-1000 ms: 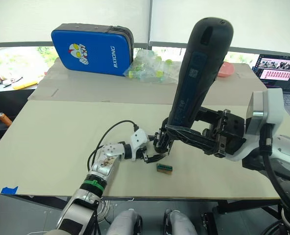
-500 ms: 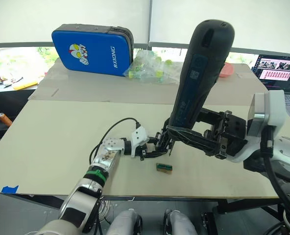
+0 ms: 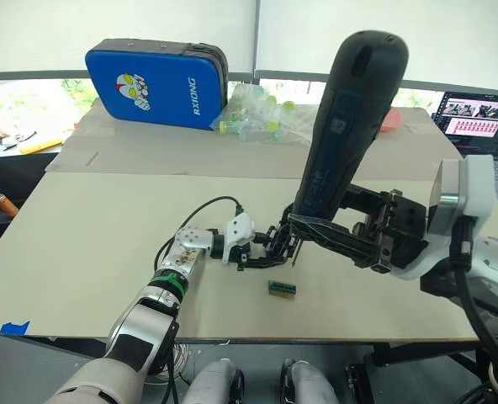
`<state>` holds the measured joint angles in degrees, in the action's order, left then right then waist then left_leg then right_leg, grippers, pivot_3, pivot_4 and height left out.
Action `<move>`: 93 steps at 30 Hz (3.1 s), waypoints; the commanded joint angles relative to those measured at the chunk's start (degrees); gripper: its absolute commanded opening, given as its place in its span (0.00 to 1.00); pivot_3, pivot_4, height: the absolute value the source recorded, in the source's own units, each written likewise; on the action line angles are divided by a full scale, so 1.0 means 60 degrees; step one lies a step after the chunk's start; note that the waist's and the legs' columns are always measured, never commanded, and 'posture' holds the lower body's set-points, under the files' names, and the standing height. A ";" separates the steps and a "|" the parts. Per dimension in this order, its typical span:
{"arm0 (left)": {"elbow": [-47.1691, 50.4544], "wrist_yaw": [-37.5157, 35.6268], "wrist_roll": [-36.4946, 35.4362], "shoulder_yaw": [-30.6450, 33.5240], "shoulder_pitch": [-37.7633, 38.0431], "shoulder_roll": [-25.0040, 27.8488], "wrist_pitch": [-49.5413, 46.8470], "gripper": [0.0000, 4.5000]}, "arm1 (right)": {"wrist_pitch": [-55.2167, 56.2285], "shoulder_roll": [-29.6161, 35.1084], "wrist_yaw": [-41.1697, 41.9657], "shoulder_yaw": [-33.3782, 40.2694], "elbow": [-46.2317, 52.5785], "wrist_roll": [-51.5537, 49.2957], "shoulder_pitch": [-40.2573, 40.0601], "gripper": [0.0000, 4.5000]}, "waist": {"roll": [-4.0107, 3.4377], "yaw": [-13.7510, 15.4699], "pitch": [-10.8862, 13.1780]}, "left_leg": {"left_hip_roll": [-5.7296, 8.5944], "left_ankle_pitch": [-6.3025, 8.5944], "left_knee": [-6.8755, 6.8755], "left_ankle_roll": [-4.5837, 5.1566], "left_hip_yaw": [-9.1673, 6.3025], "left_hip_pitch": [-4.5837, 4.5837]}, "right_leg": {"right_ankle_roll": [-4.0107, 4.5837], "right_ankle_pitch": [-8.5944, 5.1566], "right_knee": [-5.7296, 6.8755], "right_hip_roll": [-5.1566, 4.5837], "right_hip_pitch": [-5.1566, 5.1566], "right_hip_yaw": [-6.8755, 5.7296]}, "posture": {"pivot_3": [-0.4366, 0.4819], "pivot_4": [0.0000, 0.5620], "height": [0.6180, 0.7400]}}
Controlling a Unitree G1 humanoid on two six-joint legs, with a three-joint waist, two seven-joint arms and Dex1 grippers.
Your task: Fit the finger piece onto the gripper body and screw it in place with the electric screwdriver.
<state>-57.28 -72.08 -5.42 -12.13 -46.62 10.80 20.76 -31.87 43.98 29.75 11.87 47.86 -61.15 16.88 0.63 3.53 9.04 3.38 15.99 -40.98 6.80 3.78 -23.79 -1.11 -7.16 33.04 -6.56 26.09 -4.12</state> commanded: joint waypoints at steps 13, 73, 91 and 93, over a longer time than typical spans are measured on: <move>0.2524 0.0059 -0.0127 0.0331 0.1805 0.0873 -0.0552 1.00 | 0.0183 0.0140 -0.0283 0.0438 0.0411 -0.0482 -0.0041 0.42 | -0.0001 -0.0391 -0.0001 | -0.0018 -0.0015 0.0015 -0.0027 -0.0001 0.0007 | 0.0001 0.0003 0.0013 0.0009 0.0014 0.0002 | 0.48 0.27 1.00; 0.5979 0.3173 0.0111 -0.0348 0.3368 0.0676 -0.3660 0.50 | 0.0174 0.0186 -0.0493 0.0005 0.0135 -0.0834 0.0870 0.42 | -0.0002 -0.0237 -0.0001 | -0.0017 -0.0019 0.0013 -0.0039 -0.0001 0.0012 | 0.0001 0.0002 0.0014 0.0013 0.0010 0.0008 | 0.48 0.27 1.00; 0.6025 0.2877 0.0120 -0.0447 0.3097 0.0680 -0.3649 0.50 | 0.0065 -0.0907 0.0058 -0.1894 -0.2108 0.1580 0.3616 0.42 | -0.0005 -0.0223 -0.0003 | -0.0013 -0.0043 0.0015 -0.0075 0.0002 0.0005 | 0.0015 0.0010 0.0015 0.0013 0.0021 0.0003 | 0.48 0.27 1.00; 0.6065 0.2916 0.0174 -0.0461 0.3081 0.0709 -0.3677 0.50 | 0.0056 -0.1077 0.0116 -0.1881 -0.2177 0.1629 0.3625 0.42 | -0.0005 -0.0225 -0.0003 | -0.0010 -0.0044 0.0015 -0.0076 0.0002 0.0004 | 0.0015 0.0010 0.0015 0.0012 0.0020 0.0004 | 0.48 0.27 1.00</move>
<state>-20.93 -54.71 -5.44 -14.06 -28.24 14.45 -0.49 -32.68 38.51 30.10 -1.17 33.69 -51.62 37.09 0.61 2.17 9.02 3.33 15.72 -40.90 6.34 3.79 -23.77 -1.02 -7.10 33.12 -6.50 26.21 -4.09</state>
